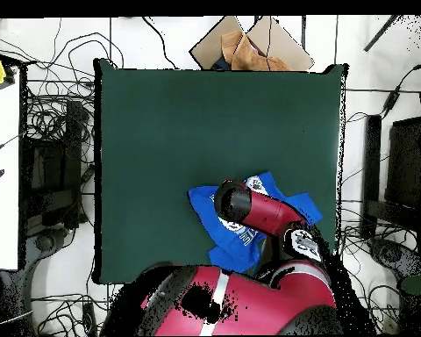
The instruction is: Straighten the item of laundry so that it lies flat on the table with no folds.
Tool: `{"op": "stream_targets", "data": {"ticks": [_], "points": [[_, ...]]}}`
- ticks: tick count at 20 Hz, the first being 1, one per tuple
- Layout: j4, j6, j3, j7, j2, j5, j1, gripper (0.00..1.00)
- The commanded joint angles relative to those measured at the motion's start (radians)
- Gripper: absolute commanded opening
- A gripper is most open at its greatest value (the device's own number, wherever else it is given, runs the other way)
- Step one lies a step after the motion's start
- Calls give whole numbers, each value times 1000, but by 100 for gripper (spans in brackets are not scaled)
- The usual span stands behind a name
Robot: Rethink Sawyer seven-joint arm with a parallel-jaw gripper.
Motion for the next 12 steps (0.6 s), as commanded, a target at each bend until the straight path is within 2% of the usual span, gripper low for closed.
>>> {"op": "stream_targets", "data": {"ticks": [1,12], "points": [[103,-26,221,190,0,34,13,0],[150,-10,269,178,-15,34,-9,0]]}}
